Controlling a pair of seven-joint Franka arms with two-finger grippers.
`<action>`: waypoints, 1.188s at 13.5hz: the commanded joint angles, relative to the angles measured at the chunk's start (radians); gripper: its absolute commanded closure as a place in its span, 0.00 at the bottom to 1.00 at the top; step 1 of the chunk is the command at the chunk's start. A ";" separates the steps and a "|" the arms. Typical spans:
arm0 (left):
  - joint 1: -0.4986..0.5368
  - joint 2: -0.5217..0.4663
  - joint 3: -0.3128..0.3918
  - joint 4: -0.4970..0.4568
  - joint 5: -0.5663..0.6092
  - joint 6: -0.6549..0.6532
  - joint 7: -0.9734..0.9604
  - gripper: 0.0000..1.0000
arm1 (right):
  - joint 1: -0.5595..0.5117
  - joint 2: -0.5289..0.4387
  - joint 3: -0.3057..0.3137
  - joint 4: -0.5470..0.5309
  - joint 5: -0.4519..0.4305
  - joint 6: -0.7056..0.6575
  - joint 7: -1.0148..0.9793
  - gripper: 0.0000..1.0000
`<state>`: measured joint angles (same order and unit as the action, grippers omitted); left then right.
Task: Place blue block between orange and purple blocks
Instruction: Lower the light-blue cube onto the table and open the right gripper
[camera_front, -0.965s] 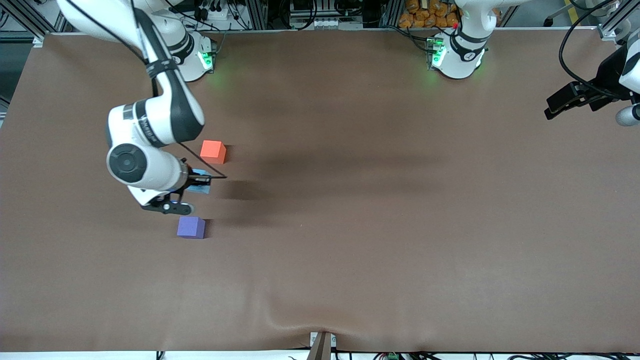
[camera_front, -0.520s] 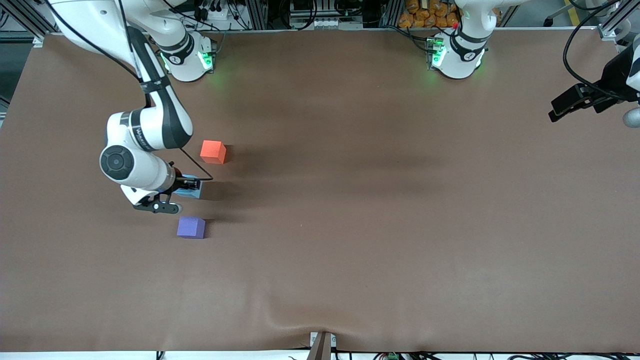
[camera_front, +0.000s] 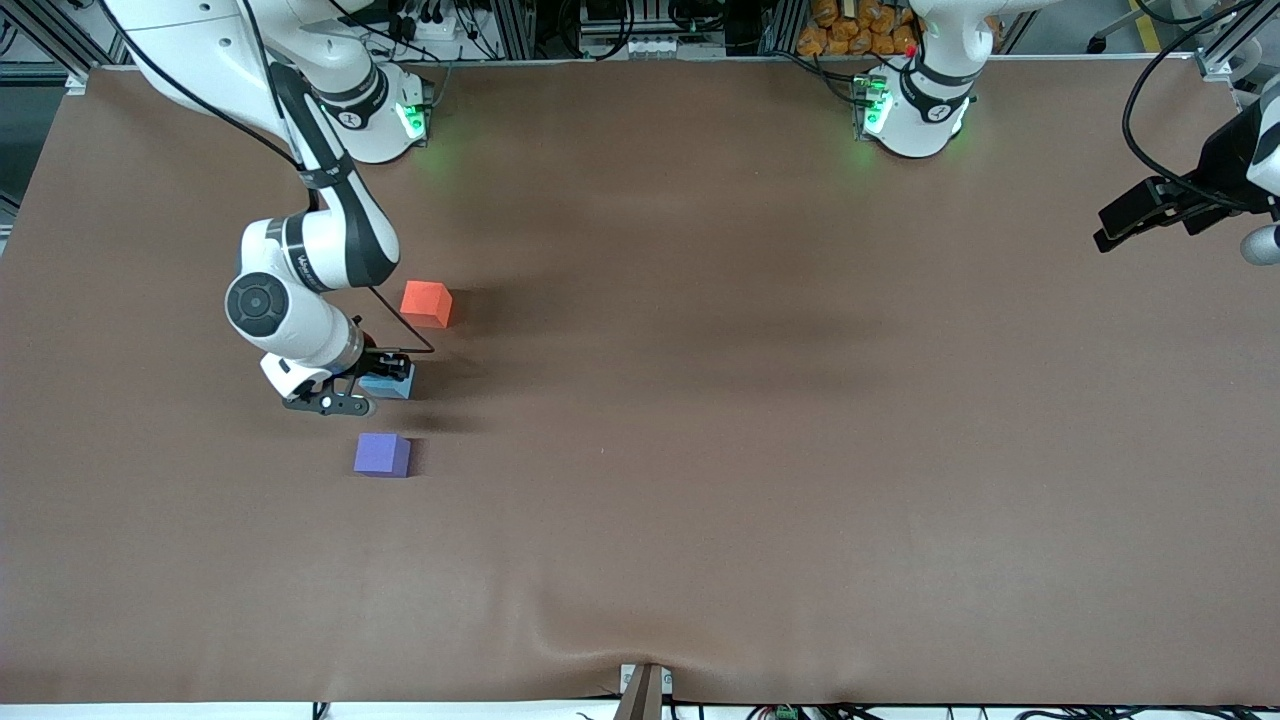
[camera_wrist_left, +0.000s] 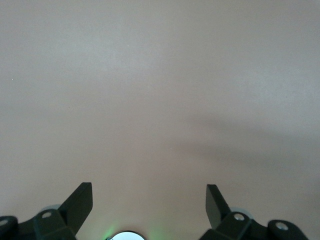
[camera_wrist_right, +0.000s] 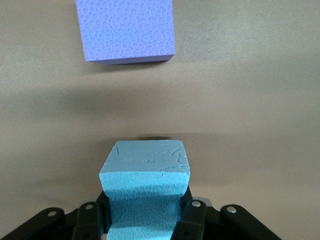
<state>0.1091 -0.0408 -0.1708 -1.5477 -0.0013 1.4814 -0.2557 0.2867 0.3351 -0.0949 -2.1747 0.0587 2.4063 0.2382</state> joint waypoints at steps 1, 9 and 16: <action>0.004 -0.027 -0.010 -0.017 -0.011 0.010 0.026 0.00 | 0.005 -0.016 0.006 -0.033 0.006 0.040 -0.027 1.00; 0.004 -0.082 -0.059 -0.064 -0.013 0.004 0.041 0.00 | 0.020 0.027 0.006 -0.047 0.006 0.102 -0.027 1.00; 0.004 -0.130 -0.052 -0.103 -0.014 0.004 0.042 0.00 | 0.023 0.050 0.014 -0.047 0.056 0.109 -0.027 1.00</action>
<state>0.1057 -0.1368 -0.2255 -1.6173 -0.0014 1.4803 -0.2349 0.3045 0.3714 -0.0886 -2.1977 0.0793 2.4730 0.2333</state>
